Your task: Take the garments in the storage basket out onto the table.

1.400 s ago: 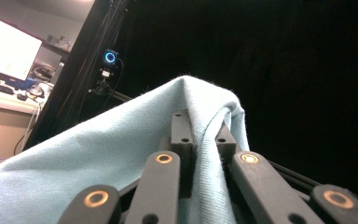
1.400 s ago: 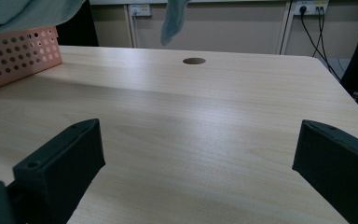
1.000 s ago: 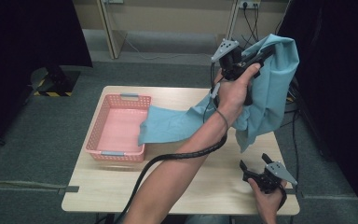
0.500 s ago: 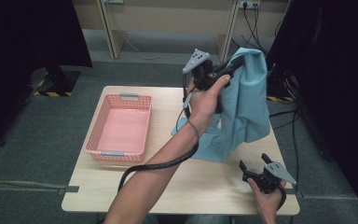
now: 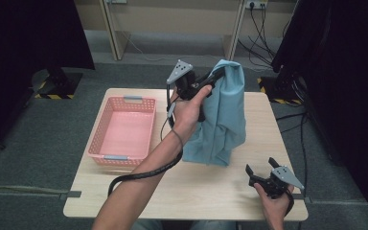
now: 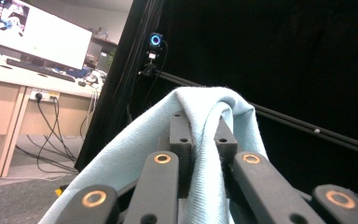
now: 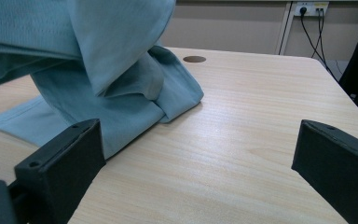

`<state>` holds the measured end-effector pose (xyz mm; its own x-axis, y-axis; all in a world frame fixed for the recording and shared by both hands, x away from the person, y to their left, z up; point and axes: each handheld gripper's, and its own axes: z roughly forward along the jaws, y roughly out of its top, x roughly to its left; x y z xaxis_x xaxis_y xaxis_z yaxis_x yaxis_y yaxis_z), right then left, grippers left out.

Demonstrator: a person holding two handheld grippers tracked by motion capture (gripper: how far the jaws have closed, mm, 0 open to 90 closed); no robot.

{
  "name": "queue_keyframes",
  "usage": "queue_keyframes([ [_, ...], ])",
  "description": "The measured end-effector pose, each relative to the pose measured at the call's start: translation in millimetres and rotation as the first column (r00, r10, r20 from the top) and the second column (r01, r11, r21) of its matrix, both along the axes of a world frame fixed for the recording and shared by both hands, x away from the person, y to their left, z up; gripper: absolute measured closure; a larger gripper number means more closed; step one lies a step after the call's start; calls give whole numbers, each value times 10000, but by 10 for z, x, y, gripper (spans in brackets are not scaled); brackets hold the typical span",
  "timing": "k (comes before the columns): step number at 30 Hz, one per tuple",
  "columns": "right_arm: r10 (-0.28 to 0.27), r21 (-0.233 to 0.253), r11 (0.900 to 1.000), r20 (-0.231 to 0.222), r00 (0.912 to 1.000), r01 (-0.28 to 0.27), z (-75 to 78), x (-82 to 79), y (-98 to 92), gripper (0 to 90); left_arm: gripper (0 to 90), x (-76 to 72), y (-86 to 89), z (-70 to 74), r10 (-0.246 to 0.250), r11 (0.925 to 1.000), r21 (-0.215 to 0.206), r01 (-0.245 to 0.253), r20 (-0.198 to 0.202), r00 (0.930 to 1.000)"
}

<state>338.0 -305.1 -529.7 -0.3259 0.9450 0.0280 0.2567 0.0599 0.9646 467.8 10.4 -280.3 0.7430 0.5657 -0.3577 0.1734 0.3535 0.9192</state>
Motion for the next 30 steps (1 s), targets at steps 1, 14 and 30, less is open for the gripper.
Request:
queue_keyframes([
  [1,-2,-2,10000,-3,10000,2,0,0,1,20,834,1,6,-14,3,10000,38,-3,-9,10000],
  [14,-2,18,10000,10,10000,2,0,-1,-3,22,832,23,-182,-157,-152,9991,389,158,-163,9998],
  [30,1,4,10000,39,10000,-1,0,-1,-6,23,829,89,-374,-408,-384,9947,941,414,-340,9987],
])
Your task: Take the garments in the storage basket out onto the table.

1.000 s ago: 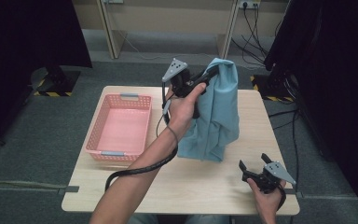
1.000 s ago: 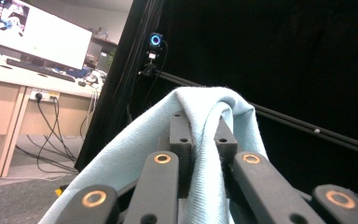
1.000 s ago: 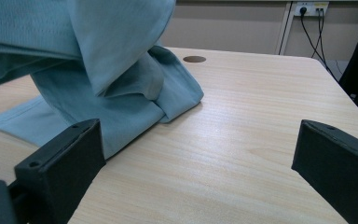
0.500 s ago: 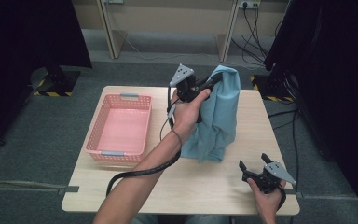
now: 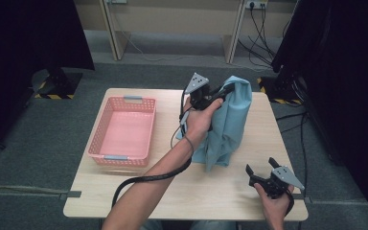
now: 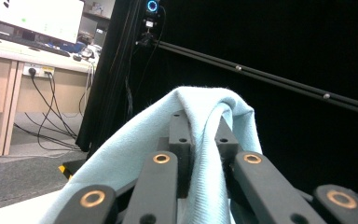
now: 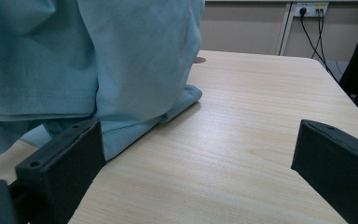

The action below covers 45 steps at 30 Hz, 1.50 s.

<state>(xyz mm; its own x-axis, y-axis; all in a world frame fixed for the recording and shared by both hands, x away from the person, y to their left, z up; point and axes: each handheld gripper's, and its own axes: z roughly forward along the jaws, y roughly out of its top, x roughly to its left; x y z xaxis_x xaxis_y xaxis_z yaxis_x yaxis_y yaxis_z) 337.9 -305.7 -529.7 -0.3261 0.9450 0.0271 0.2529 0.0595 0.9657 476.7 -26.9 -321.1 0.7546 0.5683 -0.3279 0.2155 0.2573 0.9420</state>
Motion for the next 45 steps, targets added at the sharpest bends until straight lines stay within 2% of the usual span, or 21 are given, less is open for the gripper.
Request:
queue_keyframes([
  [18,-9,4,10000,-7,10000,9,0,-2,3,25,827,28,-63,-61,-28,9997,247,26,49,10000],
  [24,-6,-15,10000,12,10000,6,0,0,0,25,825,57,-81,-110,81,9989,458,-85,90,9999],
  [29,-8,13,10000,9,10000,8,0,-1,-2,26,823,79,-96,-161,210,9962,839,-231,253,9995],
  [36,-2,16,10000,9,10000,2,0,-1,-3,27,820,113,-85,-217,564,9861,1534,-638,524,9970],
  [45,-3,8,10000,12,10000,3,0,-1,-1,28,815,126,-99,-282,875,9580,2634,-1134,1079,9903],
])
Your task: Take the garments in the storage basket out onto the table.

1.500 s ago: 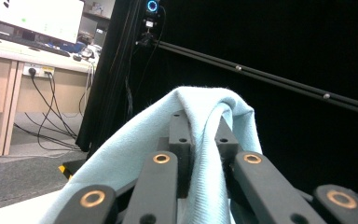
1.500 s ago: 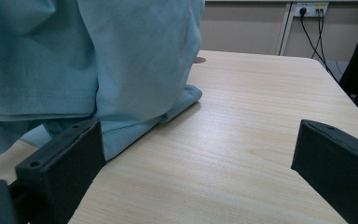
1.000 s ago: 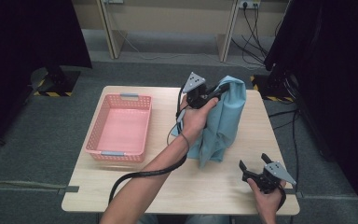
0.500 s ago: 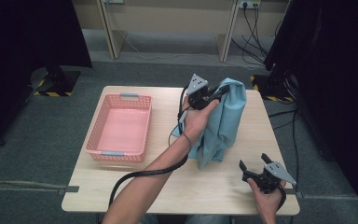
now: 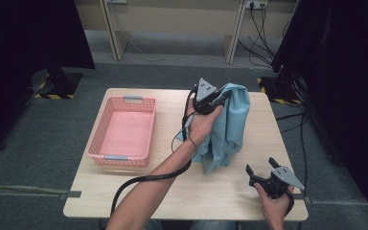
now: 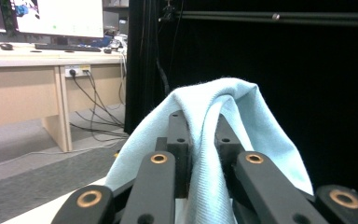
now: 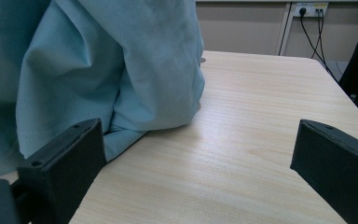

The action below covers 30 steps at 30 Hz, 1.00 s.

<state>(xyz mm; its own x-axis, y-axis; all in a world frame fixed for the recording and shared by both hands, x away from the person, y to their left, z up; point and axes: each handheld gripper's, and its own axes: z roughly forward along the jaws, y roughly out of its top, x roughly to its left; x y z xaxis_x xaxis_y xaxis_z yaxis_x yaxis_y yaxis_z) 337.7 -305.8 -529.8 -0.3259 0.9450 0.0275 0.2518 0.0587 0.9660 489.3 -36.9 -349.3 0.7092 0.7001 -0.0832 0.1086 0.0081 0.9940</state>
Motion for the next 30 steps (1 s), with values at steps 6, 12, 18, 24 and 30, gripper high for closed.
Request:
queue_keyframes([
  [6,-3,27,10000,-3,10000,3,0,-1,-1,28,819,9,-34,-60,99,9979,631,-111,188,9998],
  [12,5,8,10000,12,10000,-5,0,-1,-1,29,819,16,-48,-112,263,9933,1116,-305,386,9989],
  [18,-1,-5,10000,1,10000,1,0,0,1,30,818,39,-40,-151,359,9922,1180,-395,323,9988],
  [24,-1,-11,10000,0,10000,1,0,0,1,30,815,52,-44,-226,424,9899,1341,-464,325,9986],
  [30,-2,10,10000,13,10000,2,0,-2,0,31,809,79,-40,-299,498,9887,1410,-515,151,9986],
])
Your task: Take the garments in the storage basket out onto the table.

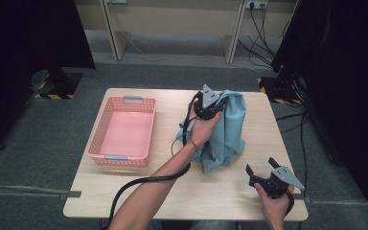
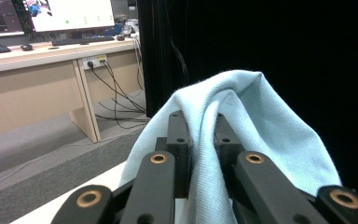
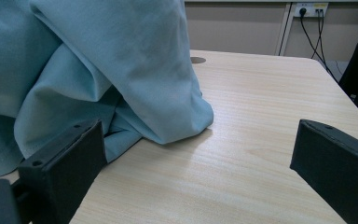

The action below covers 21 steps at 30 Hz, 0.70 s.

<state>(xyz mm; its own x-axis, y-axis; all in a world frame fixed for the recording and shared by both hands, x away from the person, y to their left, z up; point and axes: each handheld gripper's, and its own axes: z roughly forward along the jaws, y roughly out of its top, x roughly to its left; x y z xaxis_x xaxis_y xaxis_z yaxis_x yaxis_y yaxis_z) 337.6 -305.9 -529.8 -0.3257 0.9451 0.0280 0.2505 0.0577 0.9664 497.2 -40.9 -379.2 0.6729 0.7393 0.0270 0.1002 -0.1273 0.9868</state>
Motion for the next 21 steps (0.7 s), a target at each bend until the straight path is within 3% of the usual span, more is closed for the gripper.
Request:
queue_keyframes([
  [21,-17,29,10000,-29,10000,17,0,1,0,31,802,38,25,-211,96,9996,282,-88,-296,9995],
])
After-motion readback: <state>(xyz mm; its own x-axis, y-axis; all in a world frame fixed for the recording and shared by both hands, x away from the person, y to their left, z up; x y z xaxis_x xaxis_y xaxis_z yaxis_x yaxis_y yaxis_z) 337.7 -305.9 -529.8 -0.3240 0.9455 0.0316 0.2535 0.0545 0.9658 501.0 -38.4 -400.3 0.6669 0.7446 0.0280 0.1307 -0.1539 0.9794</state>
